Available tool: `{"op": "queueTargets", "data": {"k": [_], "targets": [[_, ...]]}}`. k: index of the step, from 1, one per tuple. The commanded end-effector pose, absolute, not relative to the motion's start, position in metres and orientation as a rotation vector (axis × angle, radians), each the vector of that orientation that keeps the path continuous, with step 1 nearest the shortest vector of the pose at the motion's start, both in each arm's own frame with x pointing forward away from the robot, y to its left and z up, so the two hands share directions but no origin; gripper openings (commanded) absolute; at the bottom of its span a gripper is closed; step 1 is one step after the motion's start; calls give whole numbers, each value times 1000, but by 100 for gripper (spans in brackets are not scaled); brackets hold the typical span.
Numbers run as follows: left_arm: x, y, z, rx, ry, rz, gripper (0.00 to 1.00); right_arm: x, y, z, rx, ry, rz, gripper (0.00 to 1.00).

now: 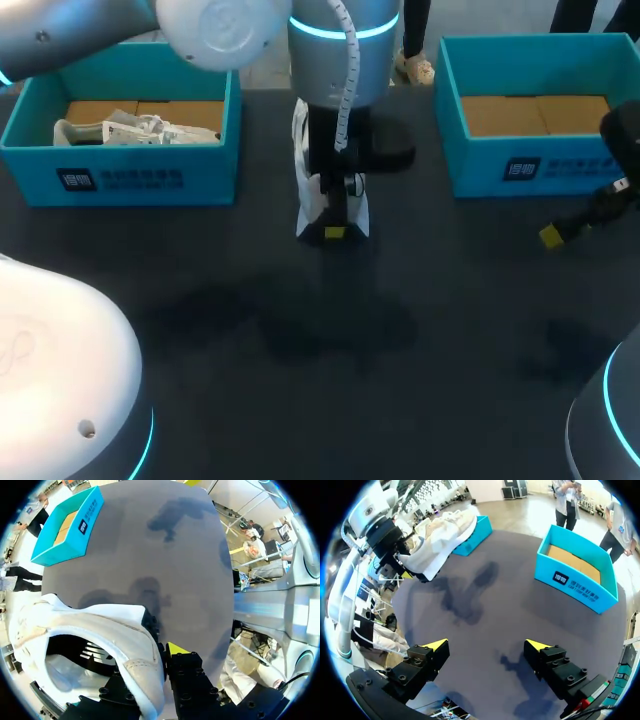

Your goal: Take the shoe out of the shoebox, open the shoe tongue, remove and reinsert the insole, then place the shoe into the shoebox

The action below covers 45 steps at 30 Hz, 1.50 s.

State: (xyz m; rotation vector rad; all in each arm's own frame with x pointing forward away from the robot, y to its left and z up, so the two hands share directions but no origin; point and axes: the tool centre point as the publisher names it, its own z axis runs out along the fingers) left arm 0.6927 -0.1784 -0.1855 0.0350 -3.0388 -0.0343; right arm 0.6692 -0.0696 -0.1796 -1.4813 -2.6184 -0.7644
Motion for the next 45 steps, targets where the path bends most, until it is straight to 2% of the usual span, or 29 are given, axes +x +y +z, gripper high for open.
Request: {"op": "queueTargets", "data": {"k": [1, 11, 45], "targets": [[693, -177, -185, 34, -3040, -30, 0, 669, -69, -181, -1484, -2618, -763, 100], [694, -174, -184, 13, -3025, -41, 0, 669, -69, -181, -1484, -2618, -763, 100], [823, -24, -159, 292, -2912, 43, 0, 669, -69, -181, -1484, -2618, -763, 100]]}}
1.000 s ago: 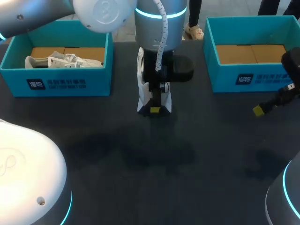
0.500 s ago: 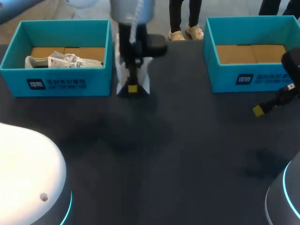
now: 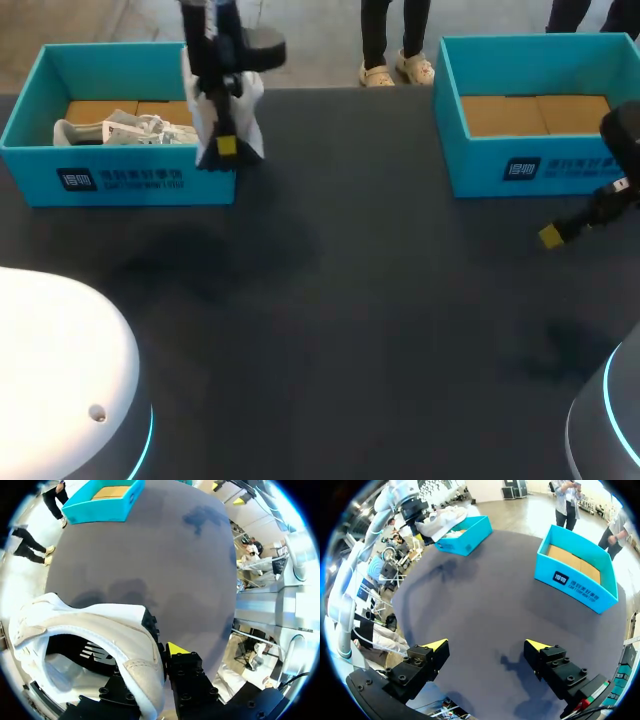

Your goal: Take the shoe out of the shoebox, open the shoe tongue, remove and reinsert the insole, then place the shoe into the shoebox

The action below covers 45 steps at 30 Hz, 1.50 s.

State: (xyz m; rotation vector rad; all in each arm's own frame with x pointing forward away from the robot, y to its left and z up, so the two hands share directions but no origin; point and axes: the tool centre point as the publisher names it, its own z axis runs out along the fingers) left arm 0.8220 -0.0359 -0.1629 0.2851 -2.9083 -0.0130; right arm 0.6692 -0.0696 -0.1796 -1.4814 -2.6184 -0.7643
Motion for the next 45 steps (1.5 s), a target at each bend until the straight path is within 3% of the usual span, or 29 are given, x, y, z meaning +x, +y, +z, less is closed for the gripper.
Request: {"op": "queueTargets", "data": {"k": [1, 14, 34, 45], "targets": [[823, -24, -159, 292, -2912, 43, 0, 669, -69, -181, -1484, -2618, -763, 100], [852, 32, -156, 386, -2957, 15, 0, 669, -69, -181, -1484, -2618, -763, 100], [911, 70, -157, 595, -2932, 25, 0, 669, -69, -181, -1484, -2618, -763, 100], [911, 70, -157, 595, -2932, 25, 0, 669, -69, -181, -1484, -2618, -763, 100]]}}
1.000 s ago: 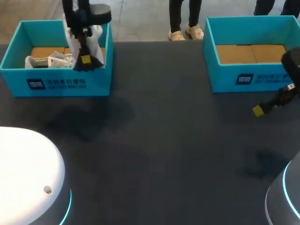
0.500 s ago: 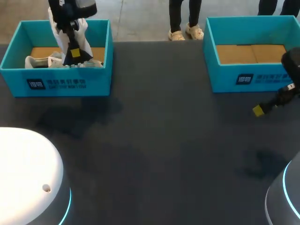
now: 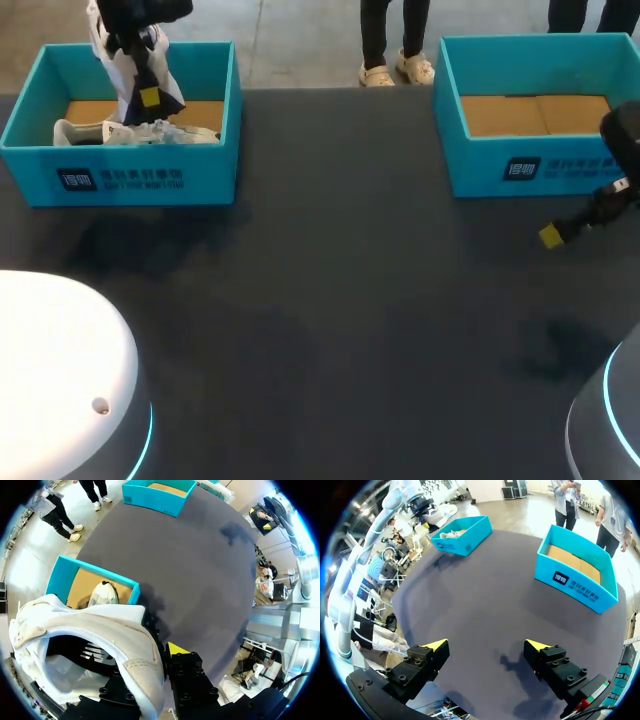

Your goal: Take the shoe out of the shoebox, open the shoe tongue, remove and reinsert the insole, then place the shoe into the shoebox

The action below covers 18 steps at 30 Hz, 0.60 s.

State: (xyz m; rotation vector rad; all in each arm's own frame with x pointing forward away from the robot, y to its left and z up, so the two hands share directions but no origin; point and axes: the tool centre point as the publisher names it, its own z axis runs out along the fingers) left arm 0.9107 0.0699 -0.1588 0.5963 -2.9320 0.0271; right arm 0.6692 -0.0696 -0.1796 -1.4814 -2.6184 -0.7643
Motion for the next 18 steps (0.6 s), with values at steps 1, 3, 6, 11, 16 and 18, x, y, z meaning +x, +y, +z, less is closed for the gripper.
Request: {"op": "queueTargets", "data": {"k": [1, 3, 6, 11, 16, 18], "targets": [[911, 70, -157, 595, -2932, 25, 0, 669, -69, -181, -1484, -2618, -763, 100], [911, 70, -157, 595, -2932, 25, 0, 669, -69, -181, -1484, -2618, -763, 100], [911, 70, -157, 595, -2932, 25, 0, 669, -69, -181, -1484, -2618, -763, 100], [911, 70, -157, 595, -2932, 25, 0, 669, -69, -181, -1484, -2618, -763, 100], [920, 86, -154, 546, -2956, 36, 0, 669, -69, -181, -1484, -2618, -763, 100], [924, 92, -154, 548, -2978, 30, 0, 669, -69, -181, -1484, -2618, -763, 100]]}}
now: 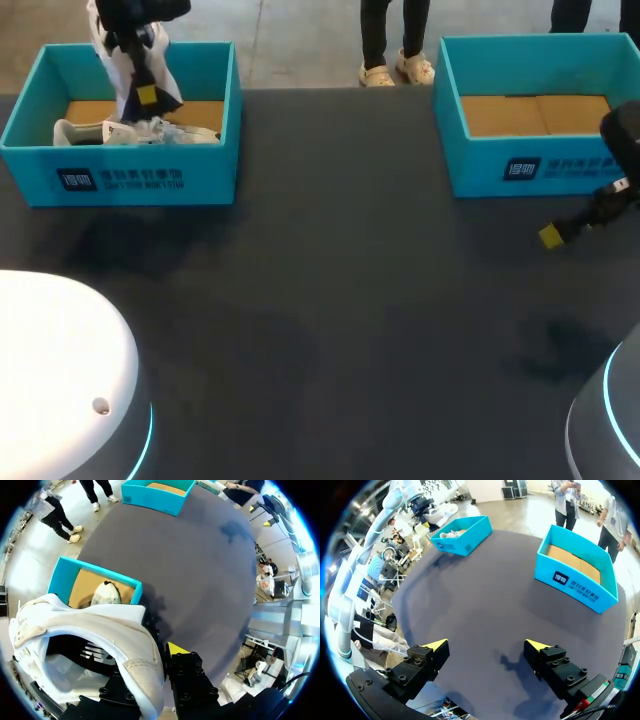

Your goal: Take the shoe out of the shoebox, open the shoe tongue, remove and reinsert the insole, then place the shoe into the shoebox

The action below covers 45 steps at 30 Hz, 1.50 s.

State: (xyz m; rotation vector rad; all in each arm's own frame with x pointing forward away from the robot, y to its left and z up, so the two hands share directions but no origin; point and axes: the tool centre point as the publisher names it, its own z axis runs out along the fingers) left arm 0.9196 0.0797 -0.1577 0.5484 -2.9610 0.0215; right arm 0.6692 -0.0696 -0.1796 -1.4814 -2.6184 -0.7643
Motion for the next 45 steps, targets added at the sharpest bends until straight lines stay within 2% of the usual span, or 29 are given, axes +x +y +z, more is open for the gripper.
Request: {"op": "queueTargets", "data": {"k": [1, 24, 33, 34, 45], "targets": [[927, 95, -154, 544, -2982, 22, 0, 669, -69, -181, -1484, -2618, -763, 100], [1011, 185, -153, 325, -2919, -56, 0, 669, -69, -181, -1484, -2618, -763, 100], [1030, 196, -158, 347, -2947, -112, 0, 669, -69, -181, -1484, -2618, -763, 100], [1055, 208, -164, 393, -2928, -112, 0, 669, -69, -181, -1484, -2618, -763, 100], [1098, 237, -177, 516, -2903, -103, 0, 669, -69, -181, -1484, -2618, -763, 100]]}}
